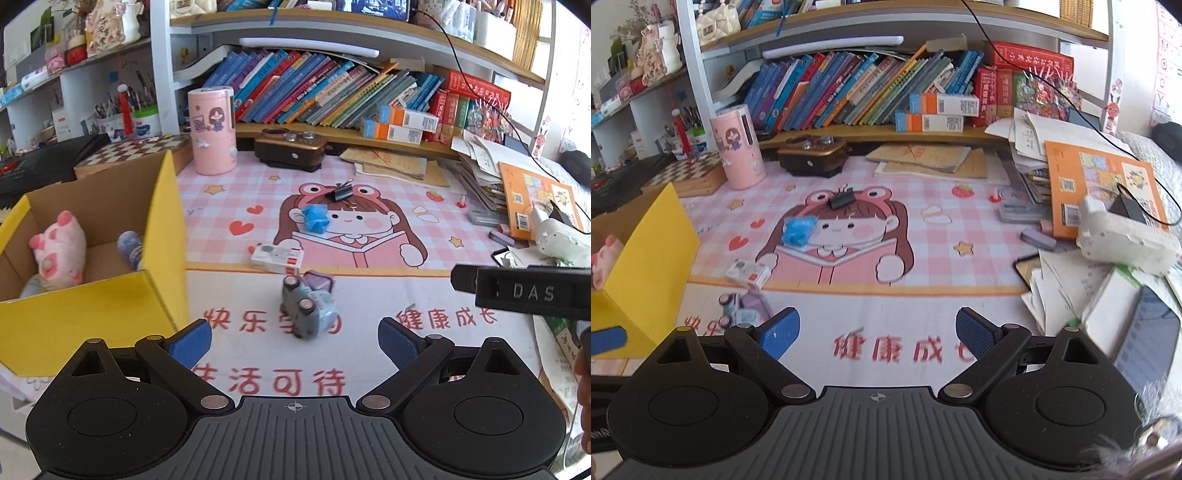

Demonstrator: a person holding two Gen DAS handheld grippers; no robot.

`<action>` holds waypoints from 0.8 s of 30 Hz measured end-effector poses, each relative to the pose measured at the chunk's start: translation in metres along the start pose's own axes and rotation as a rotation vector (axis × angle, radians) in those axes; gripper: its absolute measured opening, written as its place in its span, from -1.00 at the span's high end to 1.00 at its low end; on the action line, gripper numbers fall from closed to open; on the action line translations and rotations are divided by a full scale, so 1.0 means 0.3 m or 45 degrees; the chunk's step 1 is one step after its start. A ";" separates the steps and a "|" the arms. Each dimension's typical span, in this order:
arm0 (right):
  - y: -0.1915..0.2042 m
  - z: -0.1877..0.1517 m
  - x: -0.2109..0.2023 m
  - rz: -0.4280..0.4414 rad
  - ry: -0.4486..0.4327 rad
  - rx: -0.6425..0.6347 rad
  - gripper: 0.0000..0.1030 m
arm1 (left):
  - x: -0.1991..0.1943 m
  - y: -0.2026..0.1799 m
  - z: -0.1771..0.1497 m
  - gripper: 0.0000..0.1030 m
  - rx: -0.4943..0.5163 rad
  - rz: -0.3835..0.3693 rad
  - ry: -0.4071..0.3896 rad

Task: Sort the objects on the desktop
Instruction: 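Move both tools back toward the grey toy car and blue bag, then grasp the grey toy car with the left tool while the right tool grasps the blue bag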

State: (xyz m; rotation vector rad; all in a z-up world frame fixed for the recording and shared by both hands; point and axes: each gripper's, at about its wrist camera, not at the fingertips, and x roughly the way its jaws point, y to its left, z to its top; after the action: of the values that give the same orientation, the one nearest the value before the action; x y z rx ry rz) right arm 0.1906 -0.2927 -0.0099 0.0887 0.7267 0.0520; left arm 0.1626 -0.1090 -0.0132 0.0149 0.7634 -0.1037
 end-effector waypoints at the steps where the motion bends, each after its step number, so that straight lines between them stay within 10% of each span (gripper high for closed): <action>1: -0.007 0.006 0.007 0.010 -0.002 -0.004 -0.78 | 0.008 -0.008 0.002 -0.89 -0.001 0.002 -0.002; 24: -0.045 0.084 0.150 0.145 0.040 -0.118 -0.78 | 0.336 -0.054 0.029 -0.37 -0.058 0.114 0.111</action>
State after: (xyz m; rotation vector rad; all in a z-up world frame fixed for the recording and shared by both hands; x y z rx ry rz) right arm 0.2410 -0.3042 -0.0222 0.0409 0.7490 0.1962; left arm 0.2393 -0.1345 -0.0763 0.0101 0.8511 -0.0006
